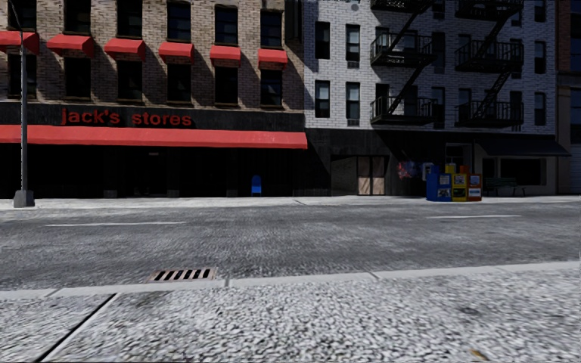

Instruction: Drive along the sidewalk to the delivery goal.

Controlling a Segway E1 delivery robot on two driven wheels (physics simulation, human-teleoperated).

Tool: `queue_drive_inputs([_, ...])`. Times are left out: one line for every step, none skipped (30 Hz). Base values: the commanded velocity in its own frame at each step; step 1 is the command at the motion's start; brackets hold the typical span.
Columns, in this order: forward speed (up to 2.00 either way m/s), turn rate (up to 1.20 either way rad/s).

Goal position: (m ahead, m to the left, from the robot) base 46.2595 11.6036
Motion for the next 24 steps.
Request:
queue_drive_inputs([0.0,1.2])
queue_drive_inputs([0.0,1.2])
queue_drive_inputs([0.0,1.2])
queue_drive_inputs([0.0,1.2])
queue_drive_inputs([0.0,1.2])
queue_drive_inputs([0.0,1.2])
queue_drive_inputs([0.0,1.2])
queue_drive_inputs([0.0,1.2])
queue_drive_inputs([0.0,1.2])
queue_drive_inputs([0.0,1.2])
queue_drive_inputs([0.0,1.2])
queue_drive_inputs([0.0,1.2])
queue_drive_inputs([0.0,1.2])
queue_drive_inputs([0.0,1.2])
queue_drive_inputs([0.0,1.2])
queue_drive_inputs([0.0,1.2])
queue_drive_inputs([0.0,1.2])
queue_drive_inputs([0.0,1.2])
queue_drive_inputs([0.0,1.2])
queue_drive_inputs([0.0,1.2])
queue_drive_inputs([0.0,1.2])
queue_drive_inputs([0.0,1.2])
queue_drive_inputs([0.0,1.2])
queue_drive_inputs([0.0,1.2])
